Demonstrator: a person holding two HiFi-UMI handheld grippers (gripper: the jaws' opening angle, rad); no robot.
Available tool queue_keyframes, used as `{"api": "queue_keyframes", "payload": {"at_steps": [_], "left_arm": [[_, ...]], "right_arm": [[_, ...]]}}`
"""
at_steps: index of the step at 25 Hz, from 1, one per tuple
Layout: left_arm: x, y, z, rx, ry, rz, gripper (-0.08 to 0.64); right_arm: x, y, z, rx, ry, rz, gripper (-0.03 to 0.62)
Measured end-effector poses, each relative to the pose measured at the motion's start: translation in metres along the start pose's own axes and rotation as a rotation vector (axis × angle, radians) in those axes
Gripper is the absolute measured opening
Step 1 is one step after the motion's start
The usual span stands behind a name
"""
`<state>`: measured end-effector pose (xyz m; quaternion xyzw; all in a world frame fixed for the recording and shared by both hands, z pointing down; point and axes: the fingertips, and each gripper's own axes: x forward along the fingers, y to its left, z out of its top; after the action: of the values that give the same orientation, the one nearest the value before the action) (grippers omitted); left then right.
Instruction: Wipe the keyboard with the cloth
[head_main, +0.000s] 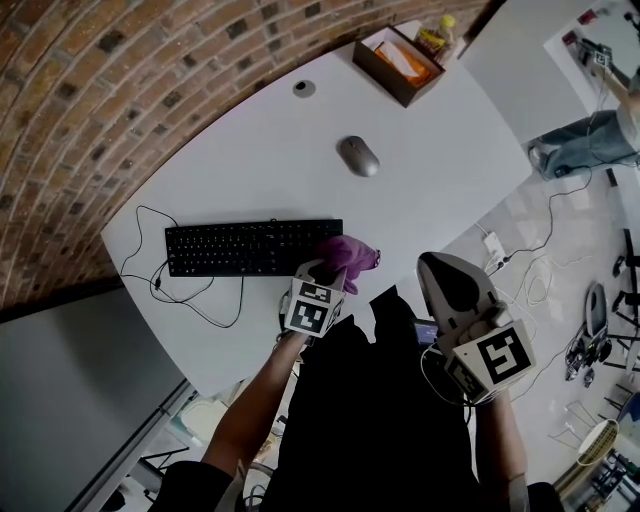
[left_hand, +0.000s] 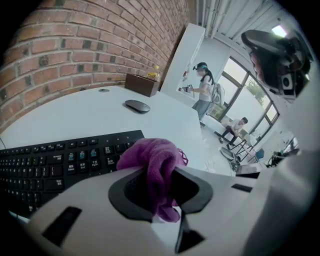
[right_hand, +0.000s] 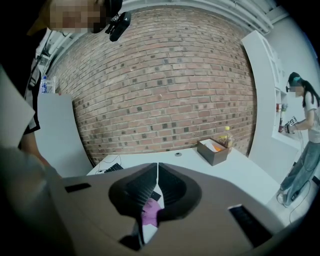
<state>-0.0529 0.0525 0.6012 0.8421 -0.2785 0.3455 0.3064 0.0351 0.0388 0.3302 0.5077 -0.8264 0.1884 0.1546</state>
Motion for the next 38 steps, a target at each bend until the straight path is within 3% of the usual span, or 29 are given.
{"api": "queue_keyframes", "payload": {"at_steps": [14,26,38], "left_arm": [[-0.015,0.016,-0.008,0.001,0.000,0.004,0.100],[-0.045,0.058,-0.018,-0.003,-0.017,0.055,0.100],[-0.082,0.118,-0.044,-0.103,-0.065,0.160,0.100]], "right_arm": [[0.010,-0.004,0.011,-0.005,-0.016,-0.024,0.020],[0.034,0.021,0.020,-0.037,-0.006,0.017,0.020],[0.065,0.050,0.025,-0.077,0.006,0.063,0.020]]}}
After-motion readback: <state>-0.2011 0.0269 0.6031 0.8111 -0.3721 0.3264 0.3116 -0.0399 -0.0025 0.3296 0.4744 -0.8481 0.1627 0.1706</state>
